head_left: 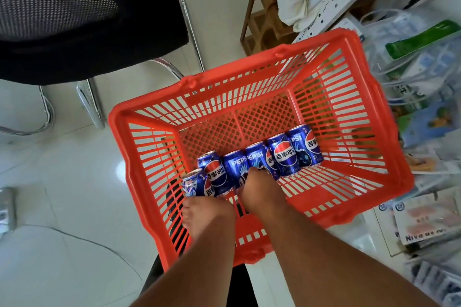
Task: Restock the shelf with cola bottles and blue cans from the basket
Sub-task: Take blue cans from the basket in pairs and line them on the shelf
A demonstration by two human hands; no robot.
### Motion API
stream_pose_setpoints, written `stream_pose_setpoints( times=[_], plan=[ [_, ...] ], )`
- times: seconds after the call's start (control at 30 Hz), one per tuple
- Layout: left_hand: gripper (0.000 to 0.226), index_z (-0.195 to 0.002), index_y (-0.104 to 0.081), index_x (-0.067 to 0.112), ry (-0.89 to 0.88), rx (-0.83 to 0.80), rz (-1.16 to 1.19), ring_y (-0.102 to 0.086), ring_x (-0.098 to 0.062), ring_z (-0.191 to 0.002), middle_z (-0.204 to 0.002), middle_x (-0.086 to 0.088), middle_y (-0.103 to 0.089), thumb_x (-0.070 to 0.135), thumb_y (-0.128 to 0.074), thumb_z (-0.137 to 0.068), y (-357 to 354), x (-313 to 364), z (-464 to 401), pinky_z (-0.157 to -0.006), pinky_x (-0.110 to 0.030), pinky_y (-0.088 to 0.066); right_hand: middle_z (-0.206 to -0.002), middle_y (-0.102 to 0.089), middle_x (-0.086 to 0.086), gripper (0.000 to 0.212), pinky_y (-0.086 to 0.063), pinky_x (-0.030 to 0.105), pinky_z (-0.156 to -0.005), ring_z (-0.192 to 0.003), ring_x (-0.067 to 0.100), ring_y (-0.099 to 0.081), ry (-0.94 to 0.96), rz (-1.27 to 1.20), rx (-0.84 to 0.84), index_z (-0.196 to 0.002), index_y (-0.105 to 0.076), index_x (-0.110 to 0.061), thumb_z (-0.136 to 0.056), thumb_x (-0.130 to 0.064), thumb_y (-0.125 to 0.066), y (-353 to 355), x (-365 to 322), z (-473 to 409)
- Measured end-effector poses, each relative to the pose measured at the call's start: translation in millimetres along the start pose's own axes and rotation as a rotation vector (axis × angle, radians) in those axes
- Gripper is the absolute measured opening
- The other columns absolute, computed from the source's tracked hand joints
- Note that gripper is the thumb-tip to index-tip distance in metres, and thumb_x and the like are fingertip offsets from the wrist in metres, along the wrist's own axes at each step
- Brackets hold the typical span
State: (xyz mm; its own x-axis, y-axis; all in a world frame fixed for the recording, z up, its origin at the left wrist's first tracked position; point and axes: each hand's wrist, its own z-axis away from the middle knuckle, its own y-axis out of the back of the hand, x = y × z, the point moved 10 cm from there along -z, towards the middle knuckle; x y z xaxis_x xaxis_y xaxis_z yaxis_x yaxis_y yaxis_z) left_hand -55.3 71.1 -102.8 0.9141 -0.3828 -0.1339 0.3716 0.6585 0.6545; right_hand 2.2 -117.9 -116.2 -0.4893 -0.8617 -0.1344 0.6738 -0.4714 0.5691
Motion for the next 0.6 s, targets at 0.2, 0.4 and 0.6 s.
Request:
stream_pose_setpoints(
  times=[0.2, 0.4, 0.6],
  plan=[
    [0.082, -0.144, -0.036, 0.002, 0.025, 0.001, 0.079, -0.051, -0.039, -0.135, -0.146, -0.018, -0.052, 0.041, -0.079, -0.087, 3, 8, -4, -0.11, -0.048, -0.046, -0.12, -0.066, 0.009, 0.035, -0.053, 0.038, -0.081, -0.107, 0.03, -0.067, -0.009, -0.023, -0.006, -0.126, -0.058, -0.012, -0.095, -0.023, -0.068, -3, 2, -2],
    [0.085, -0.143, -0.042, 0.007, -0.069, -0.029, 0.059, -0.056, -0.038, -0.127, -0.14, -0.016, -0.053, 0.055, -0.077, -0.081, 8, 10, 1, -0.104, -0.053, -0.052, -0.119, -0.068, 0.009, 0.035, -0.057, 0.04, -0.084, -0.106, 0.029, -0.068, 0.018, -0.033, -0.003, -0.125, -0.06, -0.011, -0.094, -0.024, -0.069, 0, 2, 1],
    [0.056, -0.112, -0.053, 0.018, -0.194, -0.054, 0.261, -0.071, -0.023, -0.072, -0.098, -0.003, -0.07, 0.043, -0.076, -0.067, 47, 23, 14, -0.058, -0.034, -0.058, -0.12, -0.07, 0.007, 0.04, -0.056, 0.041, -0.089, -0.113, 0.03, -0.067, 0.109, -0.149, 0.075, -0.124, -0.062, -0.013, -0.096, -0.042, -0.066, 22, -31, 2]
  ],
)
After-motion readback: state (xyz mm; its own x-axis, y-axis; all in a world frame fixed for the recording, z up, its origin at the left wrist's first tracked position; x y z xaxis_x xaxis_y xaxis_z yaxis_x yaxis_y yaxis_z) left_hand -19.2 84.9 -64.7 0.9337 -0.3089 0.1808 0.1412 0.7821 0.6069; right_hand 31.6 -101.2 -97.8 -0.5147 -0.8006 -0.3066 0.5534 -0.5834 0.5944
